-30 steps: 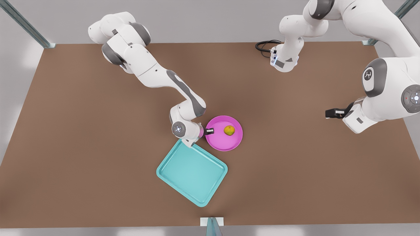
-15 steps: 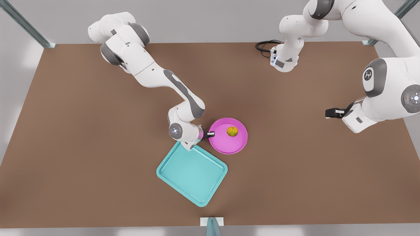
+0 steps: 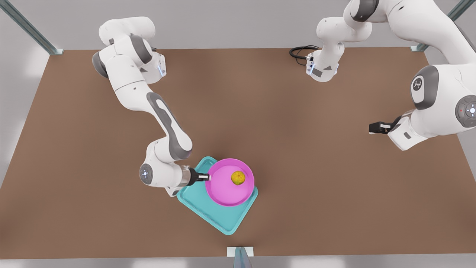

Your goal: Place the orange on the plate with the left arm and the plate on the tray with the right arm

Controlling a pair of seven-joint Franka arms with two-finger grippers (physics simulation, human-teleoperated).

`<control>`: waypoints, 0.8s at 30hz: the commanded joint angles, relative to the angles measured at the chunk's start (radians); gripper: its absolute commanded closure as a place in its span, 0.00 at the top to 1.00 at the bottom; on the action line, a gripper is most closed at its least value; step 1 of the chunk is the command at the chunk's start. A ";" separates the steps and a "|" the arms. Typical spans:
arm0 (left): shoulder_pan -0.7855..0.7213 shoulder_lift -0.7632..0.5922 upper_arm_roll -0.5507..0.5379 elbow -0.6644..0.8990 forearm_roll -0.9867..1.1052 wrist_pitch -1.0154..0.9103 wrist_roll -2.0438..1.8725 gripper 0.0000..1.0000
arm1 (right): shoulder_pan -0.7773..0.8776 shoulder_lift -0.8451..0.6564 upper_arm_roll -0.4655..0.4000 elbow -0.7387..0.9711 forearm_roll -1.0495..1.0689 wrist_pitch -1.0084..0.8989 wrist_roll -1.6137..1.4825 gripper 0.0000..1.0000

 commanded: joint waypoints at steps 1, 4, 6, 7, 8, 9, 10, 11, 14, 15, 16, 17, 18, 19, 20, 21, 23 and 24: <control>-0.001 -0.003 0.000 0.000 0.000 -0.002 0.013 1.00 | -0.020 0.005 -0.001 0.006 -0.007 -0.050 -0.329 0.21; -0.001 0.000 0.000 0.000 0.002 -0.002 0.013 1.00 | -0.030 0.028 -0.013 0.050 -0.015 -0.038 -0.487 0.21; 0.001 0.000 0.000 -0.001 0.002 -0.002 0.013 1.00 | -0.032 0.064 -0.041 0.107 -0.016 -0.042 -0.566 0.21; 0.001 0.000 0.000 0.000 0.003 0.001 0.013 1.00 | -0.032 0.085 -0.056 0.139 -0.016 -0.042 -0.581 0.21; 0.001 -0.001 0.000 0.000 0.003 -0.003 0.013 1.00 | -0.032 0.107 -0.061 0.173 -0.016 -0.044 -0.595 0.21; 0.001 0.000 0.000 0.000 0.002 -0.002 0.013 1.00 | -0.030 0.116 -0.070 0.191 -0.016 -0.044 -0.596 0.21; -0.001 -0.001 0.000 0.000 0.003 -0.003 0.013 1.00 | -0.030 0.121 -0.075 0.194 -0.016 -0.046 -0.609 0.21; -0.001 -0.001 0.000 0.000 0.003 -0.002 0.013 1.00 | -0.030 0.121 -0.075 0.194 -0.016 -0.047 -0.607 0.21; 0.001 -0.001 0.000 0.000 0.003 0.000 0.013 1.00 | -0.027 0.117 -0.075 0.185 -0.013 -0.047 -0.601 1.00; -0.001 -0.003 0.000 0.000 0.005 -0.002 0.011 1.00 | -0.027 0.117 -0.075 0.184 -0.013 -0.042 -0.601 1.00; -0.001 -0.001 0.000 0.000 0.005 -0.002 0.009 1.00 | -0.026 0.119 -0.075 0.184 -0.013 -0.041 -0.601 1.00; 0.001 0.000 0.000 0.000 0.005 0.000 0.009 1.00 | -0.023 0.117 -0.075 0.182 -0.013 -0.038 -0.602 1.00; -0.001 -0.001 0.000 0.002 0.005 0.000 0.008 1.00 | -0.023 0.117 -0.075 0.182 -0.013 -0.038 -0.604 1.00; -0.001 -0.001 0.000 0.000 0.006 0.000 0.008 1.00 | -0.023 0.117 -0.075 0.182 -0.013 -0.036 -0.604 1.00; -0.001 -0.001 0.000 0.000 0.006 -0.002 0.008 1.00 | -0.023 0.117 -0.075 0.182 -0.013 -0.039 -0.607 1.00; -0.001 -0.001 0.000 0.000 0.006 0.000 0.006 1.00 | -0.026 0.108 -0.076 0.182 -0.032 -0.050 -0.604 1.00; -0.001 0.002 0.000 0.000 0.005 0.007 -0.020 1.00 | -0.083 0.041 -0.076 0.185 -0.237 -0.372 -0.606 1.00; -0.001 0.002 0.000 0.000 0.005 0.007 -0.020 1.00 | -0.084 -0.017 -0.078 0.187 -0.396 -0.510 -0.602 1.00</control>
